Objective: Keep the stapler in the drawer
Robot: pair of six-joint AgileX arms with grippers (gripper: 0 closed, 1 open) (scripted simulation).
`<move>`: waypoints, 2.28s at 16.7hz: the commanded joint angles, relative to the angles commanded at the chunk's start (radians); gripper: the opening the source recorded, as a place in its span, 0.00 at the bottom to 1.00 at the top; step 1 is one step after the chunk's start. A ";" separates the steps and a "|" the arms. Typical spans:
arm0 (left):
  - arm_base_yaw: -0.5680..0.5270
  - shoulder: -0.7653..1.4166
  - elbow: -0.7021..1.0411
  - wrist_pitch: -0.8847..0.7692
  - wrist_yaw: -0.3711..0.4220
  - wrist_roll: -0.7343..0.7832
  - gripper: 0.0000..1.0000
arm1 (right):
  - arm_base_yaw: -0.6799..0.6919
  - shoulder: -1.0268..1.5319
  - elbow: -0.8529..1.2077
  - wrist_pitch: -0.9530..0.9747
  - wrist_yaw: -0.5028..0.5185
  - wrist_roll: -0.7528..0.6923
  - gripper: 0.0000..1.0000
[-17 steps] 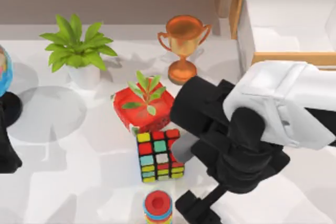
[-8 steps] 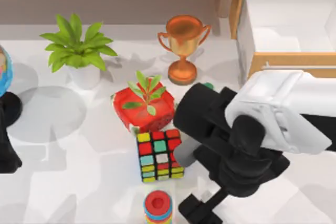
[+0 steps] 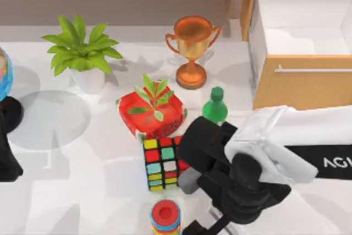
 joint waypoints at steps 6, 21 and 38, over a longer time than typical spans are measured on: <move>0.000 0.000 0.000 0.000 0.000 0.000 1.00 | 0.002 0.002 0.000 0.002 0.000 0.002 0.85; 0.000 0.000 0.000 0.000 0.000 0.000 1.00 | 0.002 0.002 0.000 0.002 0.000 0.002 0.00; 0.000 0.000 0.000 0.000 0.000 0.000 1.00 | -0.046 0.063 -0.036 -0.129 0.033 -0.052 0.00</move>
